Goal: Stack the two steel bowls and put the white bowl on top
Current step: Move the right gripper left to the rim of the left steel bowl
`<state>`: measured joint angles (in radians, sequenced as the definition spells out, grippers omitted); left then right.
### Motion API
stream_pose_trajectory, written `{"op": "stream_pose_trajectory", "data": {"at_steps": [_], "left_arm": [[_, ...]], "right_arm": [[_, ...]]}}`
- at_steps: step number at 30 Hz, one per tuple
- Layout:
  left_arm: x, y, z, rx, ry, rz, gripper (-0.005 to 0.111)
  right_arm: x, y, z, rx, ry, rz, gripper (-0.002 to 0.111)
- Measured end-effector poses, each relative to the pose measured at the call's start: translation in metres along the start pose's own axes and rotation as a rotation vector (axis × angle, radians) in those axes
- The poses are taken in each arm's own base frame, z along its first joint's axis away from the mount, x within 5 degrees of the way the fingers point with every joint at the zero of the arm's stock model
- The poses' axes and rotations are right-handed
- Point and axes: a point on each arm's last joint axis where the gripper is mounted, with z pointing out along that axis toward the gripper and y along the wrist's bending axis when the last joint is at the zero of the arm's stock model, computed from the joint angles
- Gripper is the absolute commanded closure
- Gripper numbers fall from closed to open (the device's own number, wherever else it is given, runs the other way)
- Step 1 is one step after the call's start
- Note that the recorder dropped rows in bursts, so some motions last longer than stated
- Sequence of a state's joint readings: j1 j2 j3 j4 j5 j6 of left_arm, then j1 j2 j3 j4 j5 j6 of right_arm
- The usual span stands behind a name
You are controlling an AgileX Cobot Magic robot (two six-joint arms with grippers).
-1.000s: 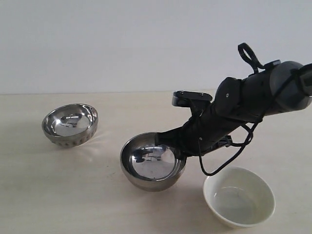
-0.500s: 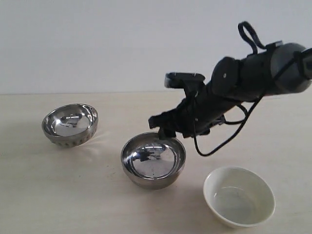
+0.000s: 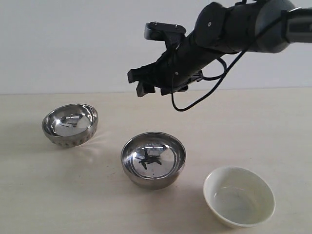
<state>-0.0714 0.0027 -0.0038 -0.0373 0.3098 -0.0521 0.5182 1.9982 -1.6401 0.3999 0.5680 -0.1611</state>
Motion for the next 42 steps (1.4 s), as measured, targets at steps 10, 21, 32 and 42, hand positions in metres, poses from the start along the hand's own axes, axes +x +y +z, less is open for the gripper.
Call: {"op": "stream_pose_trajectory", "data": {"at_steps": [10, 21, 32, 42], "left_arm": [[0.000, 0.000, 0.000, 0.000, 0.000, 0.000, 0.103], [0.000, 0.000, 0.000, 0.000, 0.000, 0.000, 0.103], [0.000, 0.000, 0.000, 0.000, 0.000, 0.000, 0.103], [0.000, 0.000, 0.000, 0.000, 0.000, 0.000, 0.103]], "right_arm": [[0.008, 0.060, 0.064, -0.099, 0.064, -0.117, 0.052], [0.029, 0.094, 0.112, -0.125, -0.029, 0.097, 0.058], [0.043, 0.092, 0.138, -0.119, -0.070, 0.245, 0.058], [0.049, 0.094, 0.152, -0.130, -0.132, 0.313, 0.058]]}}
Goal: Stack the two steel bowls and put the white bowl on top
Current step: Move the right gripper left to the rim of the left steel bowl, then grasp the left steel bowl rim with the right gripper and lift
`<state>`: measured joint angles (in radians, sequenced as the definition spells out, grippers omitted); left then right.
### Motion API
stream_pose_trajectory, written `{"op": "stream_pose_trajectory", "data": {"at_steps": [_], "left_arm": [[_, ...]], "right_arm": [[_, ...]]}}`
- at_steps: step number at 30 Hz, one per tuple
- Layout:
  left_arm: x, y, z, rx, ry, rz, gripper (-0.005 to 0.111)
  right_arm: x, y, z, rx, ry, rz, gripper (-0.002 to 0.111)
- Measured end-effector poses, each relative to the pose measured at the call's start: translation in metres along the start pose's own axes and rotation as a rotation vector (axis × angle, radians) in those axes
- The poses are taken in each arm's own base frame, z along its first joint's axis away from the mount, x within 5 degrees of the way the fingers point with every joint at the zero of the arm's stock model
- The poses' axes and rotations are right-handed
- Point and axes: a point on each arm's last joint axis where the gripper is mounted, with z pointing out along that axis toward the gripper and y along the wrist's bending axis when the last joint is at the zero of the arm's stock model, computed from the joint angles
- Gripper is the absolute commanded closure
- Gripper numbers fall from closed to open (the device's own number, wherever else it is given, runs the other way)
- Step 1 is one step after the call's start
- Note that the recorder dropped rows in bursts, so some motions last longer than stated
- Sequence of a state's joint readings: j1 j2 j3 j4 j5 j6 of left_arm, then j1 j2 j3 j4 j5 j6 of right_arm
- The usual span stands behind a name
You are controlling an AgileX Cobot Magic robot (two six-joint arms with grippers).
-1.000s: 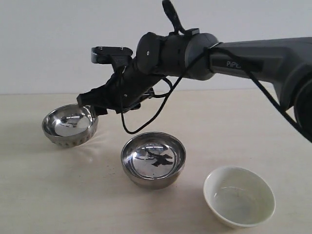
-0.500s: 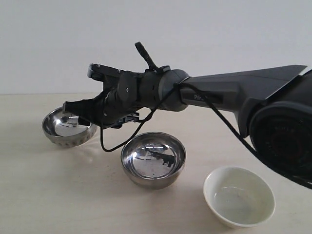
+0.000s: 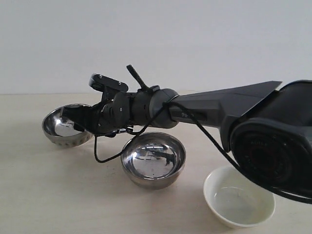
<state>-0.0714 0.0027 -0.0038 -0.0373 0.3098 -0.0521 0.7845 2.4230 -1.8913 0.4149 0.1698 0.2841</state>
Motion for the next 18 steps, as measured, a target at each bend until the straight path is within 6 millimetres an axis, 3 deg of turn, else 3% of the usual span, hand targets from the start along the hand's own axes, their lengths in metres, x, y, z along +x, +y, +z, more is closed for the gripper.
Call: {"op": "stream_pose_trajectory", "data": {"at_steps": [9, 11, 14, 15, 18], "left_arm": [[0.000, 0.000, 0.000, 0.000, 0.000, 0.000, 0.103], [0.000, 0.000, 0.000, 0.000, 0.000, 0.000, 0.103], [0.000, 0.000, 0.000, 0.000, 0.000, 0.000, 0.103], [0.000, 0.000, 0.000, 0.000, 0.000, 0.000, 0.103], [0.000, 0.000, 0.000, 0.000, 0.000, 0.000, 0.103]], "right_arm": [[0.014, -0.014, 0.017, 0.018, -0.005, 0.038, 0.061], [0.013, -0.014, 0.017, 0.016, -0.013, 0.039, 0.072], [0.013, -0.014, 0.017, 0.014, -0.020, 0.032, 0.103], [0.013, -0.014, 0.017, 0.014, -0.020, 0.026, 0.108], [0.014, -0.014, 0.017, 0.017, -0.012, 0.014, 0.108]]}}
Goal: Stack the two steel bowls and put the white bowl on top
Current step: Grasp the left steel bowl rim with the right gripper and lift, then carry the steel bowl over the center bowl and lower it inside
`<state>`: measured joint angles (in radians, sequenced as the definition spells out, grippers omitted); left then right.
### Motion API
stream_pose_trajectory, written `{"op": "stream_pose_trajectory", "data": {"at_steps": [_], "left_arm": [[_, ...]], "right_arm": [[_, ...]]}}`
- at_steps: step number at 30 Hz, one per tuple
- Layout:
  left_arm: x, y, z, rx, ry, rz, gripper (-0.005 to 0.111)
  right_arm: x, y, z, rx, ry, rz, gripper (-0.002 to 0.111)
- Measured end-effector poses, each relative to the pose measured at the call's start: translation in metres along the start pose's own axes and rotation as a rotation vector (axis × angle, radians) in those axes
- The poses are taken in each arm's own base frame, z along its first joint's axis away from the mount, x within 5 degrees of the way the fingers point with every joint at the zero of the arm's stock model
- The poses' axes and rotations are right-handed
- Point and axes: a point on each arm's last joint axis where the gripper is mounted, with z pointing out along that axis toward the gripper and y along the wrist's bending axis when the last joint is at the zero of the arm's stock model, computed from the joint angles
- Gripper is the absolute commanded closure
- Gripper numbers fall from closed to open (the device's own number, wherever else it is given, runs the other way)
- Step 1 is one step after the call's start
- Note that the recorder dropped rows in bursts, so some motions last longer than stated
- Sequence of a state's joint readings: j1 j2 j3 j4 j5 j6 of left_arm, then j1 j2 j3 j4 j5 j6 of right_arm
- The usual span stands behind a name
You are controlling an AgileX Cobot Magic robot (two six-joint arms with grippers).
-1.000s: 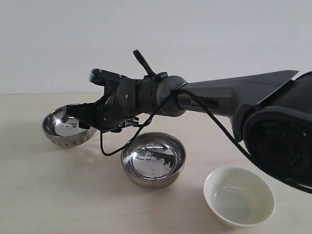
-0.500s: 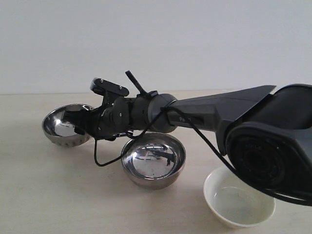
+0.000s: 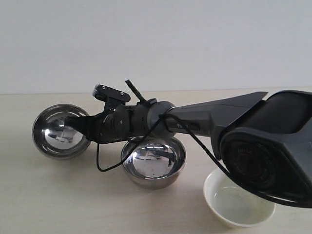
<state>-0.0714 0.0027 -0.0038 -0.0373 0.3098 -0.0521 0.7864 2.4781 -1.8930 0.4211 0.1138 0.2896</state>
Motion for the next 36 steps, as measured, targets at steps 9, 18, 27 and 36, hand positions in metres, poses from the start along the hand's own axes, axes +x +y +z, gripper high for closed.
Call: {"op": "stream_pose_trajectory", "data": {"at_steps": [9, 18, 27, 36], "left_arm": [[0.000, 0.000, 0.000, 0.000, 0.000, 0.000, 0.103], [0.000, 0.000, 0.000, 0.000, 0.000, 0.000, 0.103], [0.000, 0.000, 0.000, 0.000, 0.000, 0.000, 0.103], [0.000, 0.000, 0.000, 0.000, 0.000, 0.000, 0.103]], "right_arm": [[-0.009, 0.014, -0.016, -0.007, 0.052, -0.033, 0.108], [-0.059, 0.066, -0.088, -0.090, 0.017, -0.153, 0.108], [-0.094, 0.042, -0.150, 0.069, 0.201, -0.274, 0.108], [-0.107, 0.008, -0.209, 0.167, 0.337, -0.325, 0.108]]}}
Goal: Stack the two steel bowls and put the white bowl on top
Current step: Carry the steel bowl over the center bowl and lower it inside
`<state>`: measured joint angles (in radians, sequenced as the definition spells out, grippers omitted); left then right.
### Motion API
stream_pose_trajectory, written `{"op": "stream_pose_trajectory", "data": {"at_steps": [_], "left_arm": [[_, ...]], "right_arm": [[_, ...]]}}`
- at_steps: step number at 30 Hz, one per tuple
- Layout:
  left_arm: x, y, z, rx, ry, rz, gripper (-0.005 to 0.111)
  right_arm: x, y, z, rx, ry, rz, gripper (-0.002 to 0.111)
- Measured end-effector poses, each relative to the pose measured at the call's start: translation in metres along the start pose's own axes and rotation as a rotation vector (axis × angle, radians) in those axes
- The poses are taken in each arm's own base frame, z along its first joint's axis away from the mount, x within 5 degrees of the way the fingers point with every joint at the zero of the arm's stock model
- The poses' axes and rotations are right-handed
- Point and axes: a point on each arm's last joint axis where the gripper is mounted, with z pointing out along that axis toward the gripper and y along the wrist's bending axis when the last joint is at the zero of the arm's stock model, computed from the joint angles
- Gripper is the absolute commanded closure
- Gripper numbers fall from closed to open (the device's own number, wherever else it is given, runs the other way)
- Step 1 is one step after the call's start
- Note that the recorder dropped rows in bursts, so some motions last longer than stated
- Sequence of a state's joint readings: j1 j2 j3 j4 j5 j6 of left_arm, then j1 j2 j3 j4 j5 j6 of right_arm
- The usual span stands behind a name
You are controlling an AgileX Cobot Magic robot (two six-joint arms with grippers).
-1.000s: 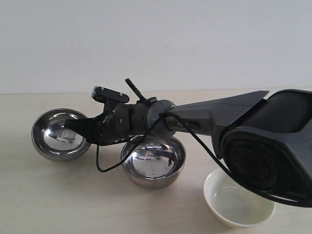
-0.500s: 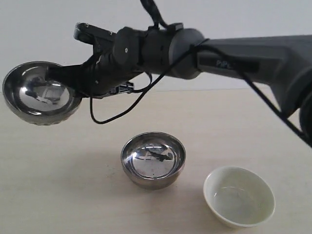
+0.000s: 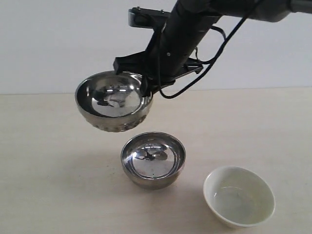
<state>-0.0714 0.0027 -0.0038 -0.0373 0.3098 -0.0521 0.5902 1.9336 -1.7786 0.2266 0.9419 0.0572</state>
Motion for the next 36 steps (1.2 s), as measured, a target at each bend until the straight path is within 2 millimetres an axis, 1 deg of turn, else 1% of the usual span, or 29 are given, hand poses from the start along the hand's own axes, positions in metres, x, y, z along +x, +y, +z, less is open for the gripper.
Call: {"op": "stream_pose_trajectory", "data": {"at_steps": [2, 4, 8, 13, 17, 23, 31, 36], "left_arm": [[0.000, 0.000, 0.000, 0.000, 0.000, 0.000, 0.103], [0.000, 0.000, 0.000, 0.000, 0.000, 0.000, 0.103], [0.000, 0.000, 0.000, 0.000, 0.000, 0.000, 0.103], [0.000, 0.000, 0.000, 0.000, 0.000, 0.000, 0.103], [0.000, 0.000, 0.000, 0.000, 0.000, 0.000, 0.103], [0.000, 0.000, 0.000, 0.000, 0.000, 0.000, 0.103], [0.000, 0.000, 0.000, 0.000, 0.000, 0.000, 0.103], [0.000, 0.000, 0.000, 0.000, 0.000, 0.000, 0.103]], "right_arm": [[0.007, -0.009, -0.003, 0.014, 0.023, 0.000, 0.108], [0.015, -0.017, -0.002, 0.027, 0.057, 0.005, 0.108], [0.034, -0.035, 0.013, 0.054, 0.127, 0.015, 0.108], [0.050, -0.044, 0.029, 0.069, 0.147, 0.010, 0.108], [0.054, -0.046, 0.034, 0.074, 0.134, 0.003, 0.108], [0.054, -0.048, 0.039, 0.068, 0.115, 0.009, 0.108], [0.056, -0.052, 0.062, 0.056, 0.120, 0.037, 0.108], [0.056, -0.053, 0.065, 0.058, 0.106, 0.036, 0.108]]}}
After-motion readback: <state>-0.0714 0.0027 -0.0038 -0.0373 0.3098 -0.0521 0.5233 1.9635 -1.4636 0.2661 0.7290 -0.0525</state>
